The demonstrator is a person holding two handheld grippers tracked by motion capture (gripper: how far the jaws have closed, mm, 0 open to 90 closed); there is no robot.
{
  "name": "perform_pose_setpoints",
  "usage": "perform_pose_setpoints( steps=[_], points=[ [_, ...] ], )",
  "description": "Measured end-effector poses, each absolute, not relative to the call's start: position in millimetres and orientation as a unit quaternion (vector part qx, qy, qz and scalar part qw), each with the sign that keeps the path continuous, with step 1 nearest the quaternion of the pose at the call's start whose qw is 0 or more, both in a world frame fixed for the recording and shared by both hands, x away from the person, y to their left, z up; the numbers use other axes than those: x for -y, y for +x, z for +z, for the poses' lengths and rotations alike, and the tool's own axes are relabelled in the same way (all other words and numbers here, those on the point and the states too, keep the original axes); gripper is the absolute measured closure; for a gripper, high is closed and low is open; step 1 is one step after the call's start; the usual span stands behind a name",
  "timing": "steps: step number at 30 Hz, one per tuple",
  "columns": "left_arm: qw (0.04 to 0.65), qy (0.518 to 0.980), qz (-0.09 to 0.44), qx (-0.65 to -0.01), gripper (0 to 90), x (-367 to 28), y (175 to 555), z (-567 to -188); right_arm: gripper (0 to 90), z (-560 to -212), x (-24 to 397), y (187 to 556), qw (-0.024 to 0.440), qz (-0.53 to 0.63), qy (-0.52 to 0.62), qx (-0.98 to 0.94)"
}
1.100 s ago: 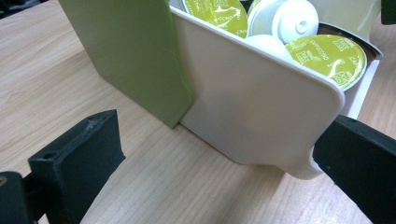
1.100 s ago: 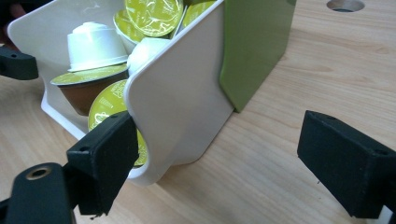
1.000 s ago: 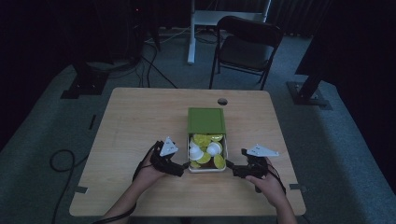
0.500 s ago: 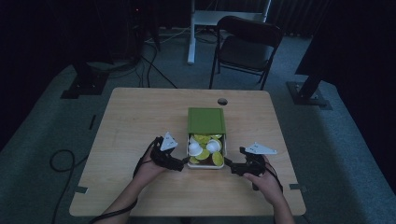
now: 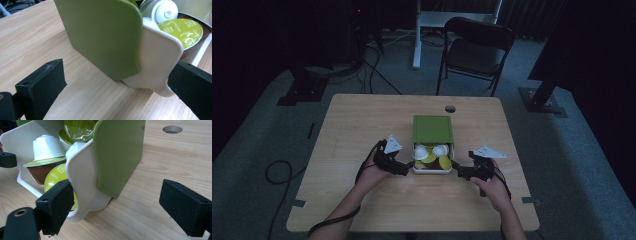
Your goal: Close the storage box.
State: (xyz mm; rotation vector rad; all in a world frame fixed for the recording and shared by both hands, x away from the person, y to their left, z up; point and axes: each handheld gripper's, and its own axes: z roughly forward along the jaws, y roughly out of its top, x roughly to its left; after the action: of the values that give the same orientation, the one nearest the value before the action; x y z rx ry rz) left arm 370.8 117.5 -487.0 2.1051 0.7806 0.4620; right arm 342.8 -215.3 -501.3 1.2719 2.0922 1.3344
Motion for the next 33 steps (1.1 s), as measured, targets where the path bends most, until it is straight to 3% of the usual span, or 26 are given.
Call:
perform_pose_setpoints(
  steps=[33],
  points=[
    [0.408, 0.829, 0.193, -0.329, 1.5, -117, 394, -484, 11.7, -501, 212, 371, 0.178, 0.46, 0.473, -0.73]
  ],
)
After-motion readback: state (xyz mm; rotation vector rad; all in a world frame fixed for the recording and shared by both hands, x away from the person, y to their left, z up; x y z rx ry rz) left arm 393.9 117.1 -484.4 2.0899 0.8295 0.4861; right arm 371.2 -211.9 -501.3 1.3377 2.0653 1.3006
